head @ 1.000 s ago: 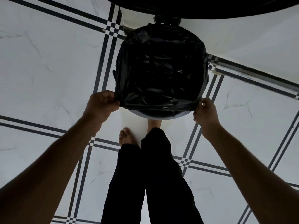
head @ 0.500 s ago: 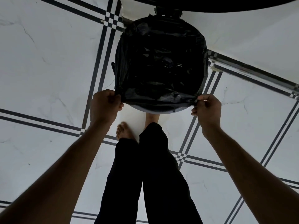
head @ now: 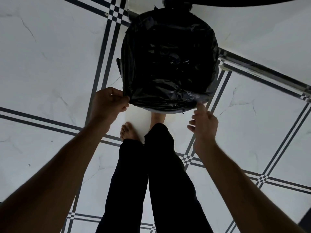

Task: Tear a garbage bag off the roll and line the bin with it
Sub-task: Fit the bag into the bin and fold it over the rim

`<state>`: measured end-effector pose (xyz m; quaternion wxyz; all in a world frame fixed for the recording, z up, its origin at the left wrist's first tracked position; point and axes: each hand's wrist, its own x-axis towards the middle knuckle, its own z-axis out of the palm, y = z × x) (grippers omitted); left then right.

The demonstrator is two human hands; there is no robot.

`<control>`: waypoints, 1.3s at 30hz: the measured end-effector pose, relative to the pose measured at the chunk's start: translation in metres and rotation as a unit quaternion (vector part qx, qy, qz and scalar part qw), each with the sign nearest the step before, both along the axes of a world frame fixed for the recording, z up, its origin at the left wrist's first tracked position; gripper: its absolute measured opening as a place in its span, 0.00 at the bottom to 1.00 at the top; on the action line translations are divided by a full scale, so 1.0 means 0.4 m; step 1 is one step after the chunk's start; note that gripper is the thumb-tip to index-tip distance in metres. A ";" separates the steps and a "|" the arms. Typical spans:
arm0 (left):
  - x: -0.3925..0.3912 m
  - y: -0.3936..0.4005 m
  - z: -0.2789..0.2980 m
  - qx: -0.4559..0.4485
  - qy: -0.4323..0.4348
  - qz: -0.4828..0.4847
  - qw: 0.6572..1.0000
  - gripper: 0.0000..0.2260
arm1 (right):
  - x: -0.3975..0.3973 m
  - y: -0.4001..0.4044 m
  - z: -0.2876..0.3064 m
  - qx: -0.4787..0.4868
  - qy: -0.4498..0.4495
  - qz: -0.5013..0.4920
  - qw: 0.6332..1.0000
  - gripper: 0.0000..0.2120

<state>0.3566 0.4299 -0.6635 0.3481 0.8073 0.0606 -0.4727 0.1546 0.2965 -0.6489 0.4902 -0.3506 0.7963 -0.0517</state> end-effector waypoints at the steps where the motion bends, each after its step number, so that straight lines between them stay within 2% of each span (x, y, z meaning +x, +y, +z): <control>1: -0.002 0.002 -0.001 0.000 0.000 -0.004 1.000 0.04 | 0.008 0.016 0.006 0.004 0.006 0.019 1.000 0.20; 3: -0.003 0.006 -0.002 -0.001 -0.001 -0.010 1.000 0.04 | 0.025 0.039 0.009 -0.008 0.024 0.036 0.999 0.22; 7: 0.007 0.009 -0.004 -0.005 0.004 -0.024 1.000 0.04 | 0.054 0.043 -0.006 -0.005 0.001 0.010 1.000 0.10; 9: 0.012 0.012 -0.007 -0.011 0.009 -0.024 1.000 0.05 | 0.054 0.041 -0.011 0.001 -0.002 0.010 1.000 0.08; 18: -0.015 0.003 -0.025 -0.003 0.032 0.012 0.999 0.08 | -0.013 0.066 -0.023 0.123 -0.053 -0.092 0.987 0.05; 29: -0.021 -0.047 -0.041 0.068 -0.006 0.007 0.998 0.06 | -0.005 -0.016 -0.115 0.099 -0.076 -0.105 0.987 0.05; 31: -0.016 -0.051 -0.045 0.068 0.009 0.047 0.997 0.06 | -0.012 -0.041 -0.126 0.086 -0.081 -0.126 0.985 0.06; 35: 0.003 -0.061 -0.036 -0.002 0.071 0.154 0.986 0.05 | -0.020 -0.088 -0.120 0.095 -0.124 -0.102 0.982 0.11; 39: 0.020 -0.036 -0.039 -0.054 0.131 0.240 0.960 0.13 | -0.040 -0.127 -0.100 0.086 -0.124 -0.124 0.981 0.17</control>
